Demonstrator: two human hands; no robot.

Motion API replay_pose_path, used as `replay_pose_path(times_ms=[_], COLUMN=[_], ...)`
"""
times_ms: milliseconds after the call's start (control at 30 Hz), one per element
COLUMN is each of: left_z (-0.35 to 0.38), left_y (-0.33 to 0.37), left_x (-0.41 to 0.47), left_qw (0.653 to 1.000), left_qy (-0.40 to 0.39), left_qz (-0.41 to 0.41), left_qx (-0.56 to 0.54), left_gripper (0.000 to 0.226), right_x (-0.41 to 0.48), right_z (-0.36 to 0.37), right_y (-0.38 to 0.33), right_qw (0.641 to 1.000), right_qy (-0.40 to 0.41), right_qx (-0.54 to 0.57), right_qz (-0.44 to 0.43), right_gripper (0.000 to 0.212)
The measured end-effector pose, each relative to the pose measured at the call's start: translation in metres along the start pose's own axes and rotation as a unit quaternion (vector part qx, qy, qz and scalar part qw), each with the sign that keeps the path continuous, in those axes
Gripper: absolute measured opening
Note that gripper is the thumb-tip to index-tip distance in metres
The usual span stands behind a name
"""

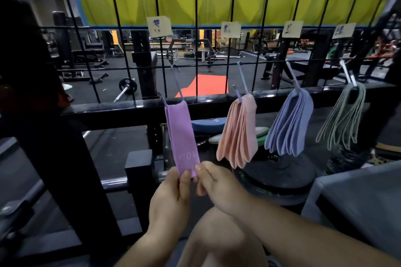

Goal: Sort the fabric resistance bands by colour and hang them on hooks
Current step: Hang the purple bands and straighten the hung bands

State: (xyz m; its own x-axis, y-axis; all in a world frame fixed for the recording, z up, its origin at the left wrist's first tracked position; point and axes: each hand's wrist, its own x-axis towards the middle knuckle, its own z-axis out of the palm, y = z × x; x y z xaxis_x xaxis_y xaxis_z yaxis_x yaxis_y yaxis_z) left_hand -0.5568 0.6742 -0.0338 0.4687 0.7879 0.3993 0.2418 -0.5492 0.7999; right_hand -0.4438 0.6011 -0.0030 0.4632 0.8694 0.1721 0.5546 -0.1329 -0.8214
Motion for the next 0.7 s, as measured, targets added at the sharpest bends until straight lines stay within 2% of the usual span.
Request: replay_pose_path(times_ms=[400,600,700], left_z=[0.019,0.036,0.053], left_y=[0.006,0.034,0.049], left_x=[-0.019,-0.02,-0.02], left_qw=[0.998,0.992,0.989], left_qy=[-0.063,-0.104,-0.132], left_qz=[-0.001,0.028,0.04], left_qx=[-0.027,-0.058,-0.045], left_gripper=[0.056,0.045,0.048], right_x=[-0.026,-0.047,-0.062], right_z=[-0.03,-0.058,-0.075], right_y=[0.016,0.027,0.042], right_qw=[0.999,0.996,0.995], right_qy=[0.019,0.051,0.057], right_qx=[0.019,0.03,0.043], right_qz=[0.029,0.06,0.074], right_gripper=[0.042,0.044,0.046])
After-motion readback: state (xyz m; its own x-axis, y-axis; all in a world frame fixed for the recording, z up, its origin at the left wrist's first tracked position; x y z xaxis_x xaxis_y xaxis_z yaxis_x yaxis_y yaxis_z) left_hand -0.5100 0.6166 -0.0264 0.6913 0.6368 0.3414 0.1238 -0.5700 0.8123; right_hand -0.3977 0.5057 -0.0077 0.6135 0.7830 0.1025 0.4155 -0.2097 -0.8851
